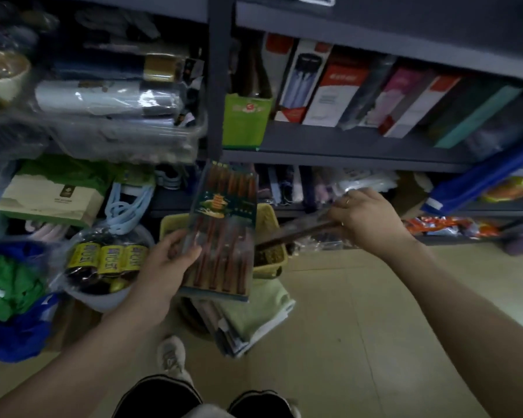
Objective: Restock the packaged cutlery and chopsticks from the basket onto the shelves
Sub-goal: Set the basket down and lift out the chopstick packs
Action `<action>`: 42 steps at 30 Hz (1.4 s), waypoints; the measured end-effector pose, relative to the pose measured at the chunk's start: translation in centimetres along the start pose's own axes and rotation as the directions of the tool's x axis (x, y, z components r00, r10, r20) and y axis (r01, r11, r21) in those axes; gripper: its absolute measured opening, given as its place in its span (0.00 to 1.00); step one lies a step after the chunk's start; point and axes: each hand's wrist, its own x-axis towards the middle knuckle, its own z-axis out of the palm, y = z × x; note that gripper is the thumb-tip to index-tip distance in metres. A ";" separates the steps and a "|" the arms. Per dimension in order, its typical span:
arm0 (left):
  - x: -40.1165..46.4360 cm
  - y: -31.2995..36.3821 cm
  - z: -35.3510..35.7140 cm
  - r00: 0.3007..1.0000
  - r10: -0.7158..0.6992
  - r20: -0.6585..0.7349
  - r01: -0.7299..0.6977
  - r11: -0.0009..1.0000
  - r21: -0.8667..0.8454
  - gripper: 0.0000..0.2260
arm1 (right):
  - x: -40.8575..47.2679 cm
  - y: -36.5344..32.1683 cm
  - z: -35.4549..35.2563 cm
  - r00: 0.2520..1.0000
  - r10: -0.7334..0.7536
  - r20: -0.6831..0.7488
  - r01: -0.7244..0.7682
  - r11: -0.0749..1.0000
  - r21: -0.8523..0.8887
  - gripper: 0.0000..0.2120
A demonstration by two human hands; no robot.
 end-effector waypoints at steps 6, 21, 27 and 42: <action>-4.8 0.3 11.1 0.989 0.148 -0.013 -0.148 0.985 -0.092 0.17 | -12.9 2.8 0.9 0.757 0.636 0.148 -0.592 0.572 0.568 0.11; -6.9 18.4 39.3 0.794 0.591 0.144 -0.536 0.792 -0.293 0.11 | -21.9 25.6 -3.6 0.353 0.860 0.369 0.473 -0.504 0.723 0.16; 1.9 28.4 52.7 0.861 0.428 0.274 -0.343 0.888 -0.307 0.02 | -17.6 38.3 -5.0 0.222 0.881 0.418 0.594 -0.462 0.658 0.07; 16.1 32.6 73.7 0.811 0.082 0.580 -0.146 0.987 0.065 0.08 | -8.4 58.2 -2.8 0.203 0.897 0.393 0.495 -0.440 0.749 0.04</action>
